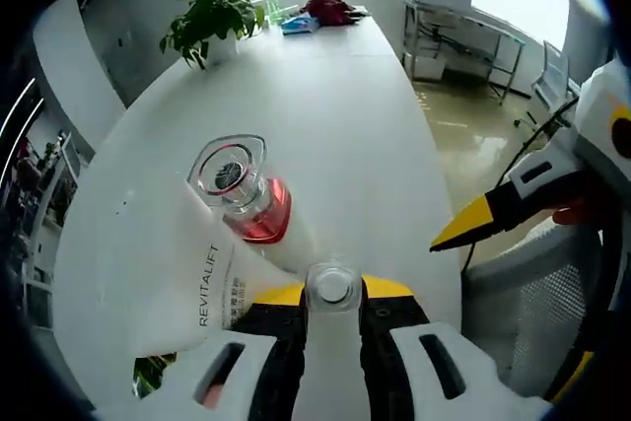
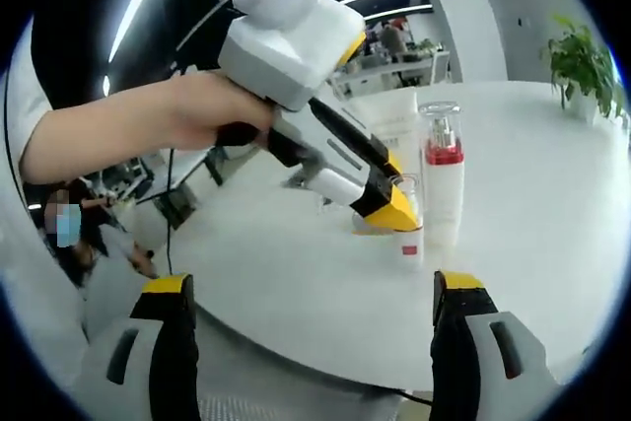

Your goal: Arrange the skincare products in the storage area until every visible bottle or jar stands upright without overlapping.

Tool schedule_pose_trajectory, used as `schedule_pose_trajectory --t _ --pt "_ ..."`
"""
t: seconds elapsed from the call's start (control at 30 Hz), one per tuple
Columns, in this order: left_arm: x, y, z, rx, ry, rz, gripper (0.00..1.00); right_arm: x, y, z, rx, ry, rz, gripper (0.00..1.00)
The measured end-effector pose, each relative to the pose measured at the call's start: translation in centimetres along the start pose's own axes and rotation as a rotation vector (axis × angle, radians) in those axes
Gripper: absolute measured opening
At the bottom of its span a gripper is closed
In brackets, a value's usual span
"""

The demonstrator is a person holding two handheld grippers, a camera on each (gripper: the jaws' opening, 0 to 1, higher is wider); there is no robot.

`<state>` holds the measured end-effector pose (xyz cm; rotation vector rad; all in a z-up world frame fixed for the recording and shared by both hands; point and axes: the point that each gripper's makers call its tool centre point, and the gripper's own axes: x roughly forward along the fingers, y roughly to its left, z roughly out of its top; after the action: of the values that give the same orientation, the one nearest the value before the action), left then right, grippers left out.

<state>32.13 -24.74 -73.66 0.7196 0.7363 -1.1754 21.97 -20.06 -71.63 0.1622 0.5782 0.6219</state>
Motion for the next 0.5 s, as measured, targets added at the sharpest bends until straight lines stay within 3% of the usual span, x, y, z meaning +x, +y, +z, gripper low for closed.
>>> schedule_pose_trajectory --t 0.5 --pt "0.21 0.07 0.36 0.010 0.003 -0.005 0.24 0.00 -0.03 -0.01 0.017 -0.004 0.009 1.00"
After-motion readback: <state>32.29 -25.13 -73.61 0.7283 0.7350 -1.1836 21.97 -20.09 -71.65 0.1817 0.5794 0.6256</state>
